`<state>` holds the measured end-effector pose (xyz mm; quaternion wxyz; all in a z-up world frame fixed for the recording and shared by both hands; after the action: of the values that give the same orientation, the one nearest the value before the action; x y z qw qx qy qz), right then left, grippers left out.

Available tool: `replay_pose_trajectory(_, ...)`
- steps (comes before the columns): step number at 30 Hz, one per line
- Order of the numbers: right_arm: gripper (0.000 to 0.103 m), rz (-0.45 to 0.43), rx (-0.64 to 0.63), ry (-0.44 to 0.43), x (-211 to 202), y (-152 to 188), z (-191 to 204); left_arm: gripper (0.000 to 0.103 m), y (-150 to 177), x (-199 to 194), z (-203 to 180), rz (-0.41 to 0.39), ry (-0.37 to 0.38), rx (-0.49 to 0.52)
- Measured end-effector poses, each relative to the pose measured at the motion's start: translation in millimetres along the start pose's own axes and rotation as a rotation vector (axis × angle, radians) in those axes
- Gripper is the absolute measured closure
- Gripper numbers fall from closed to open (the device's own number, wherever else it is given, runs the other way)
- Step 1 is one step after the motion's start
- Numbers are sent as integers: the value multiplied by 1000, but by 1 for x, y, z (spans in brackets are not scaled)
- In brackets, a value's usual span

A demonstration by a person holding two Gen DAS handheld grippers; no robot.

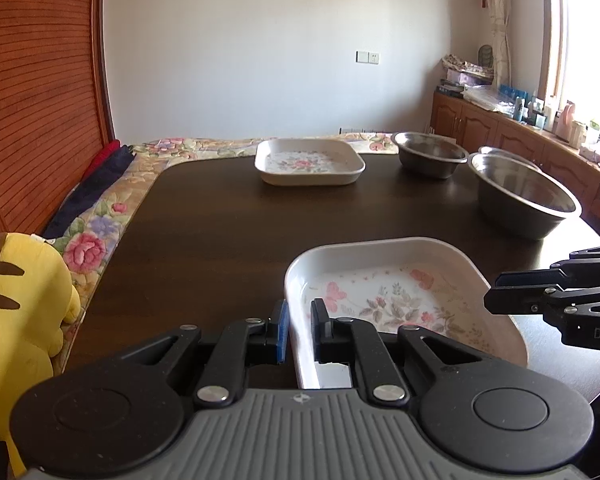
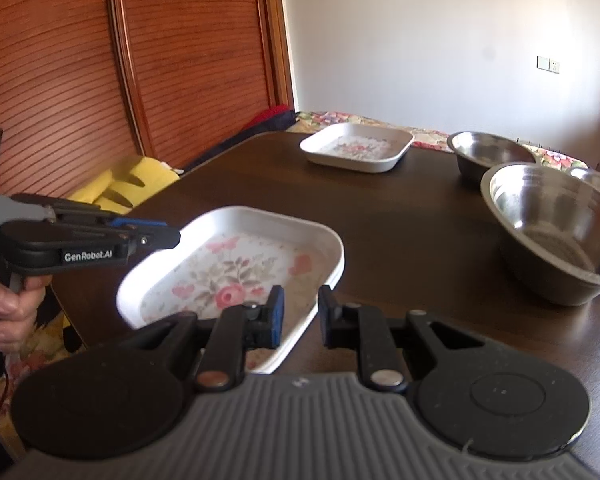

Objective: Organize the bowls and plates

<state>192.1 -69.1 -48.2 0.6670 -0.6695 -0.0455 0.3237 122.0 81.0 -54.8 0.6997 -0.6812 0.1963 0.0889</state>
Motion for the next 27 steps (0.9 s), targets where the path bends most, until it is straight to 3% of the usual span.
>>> replay_pose_trajectory(10,83,-50,1,-7,-3,-16,-8,67,-18,3,-2,-25,0,14)
replay_pose_trajectory(13,82,-62,4,-13,-1,-20,-11,55,-21,7,-1,-25,-3,15)
replay_pose_trajectory(18,82,-70,1,-20,5,-28,-19,50,-28,18,1,-23,-7,15)
replay_pose_trajectory(21,78,-69,-6,-21,11,-37,-24,48,-32,28,3,-16,-6,16)
replay_pose_trajectory(23,70,-70,-18,-18,15,-43,-27,48,-36,35,4,-12,-6,18)
replay_pose_trajectory(27,67,-64,-57,-11,25,-59,-35,44,-47,49,8,-21,-4,36)
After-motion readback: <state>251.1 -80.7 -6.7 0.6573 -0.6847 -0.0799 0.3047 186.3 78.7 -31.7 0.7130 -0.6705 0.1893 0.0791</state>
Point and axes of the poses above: each gripper's, at about its wrist camera, not at the fingertips, and x roughly the way its jaws point, z to its left, y to its underside, the point moved 6 cm from there along x, roughly the way its jaws point, and after that the axes turned 11 degrees about -z, right-handed, at the moved point
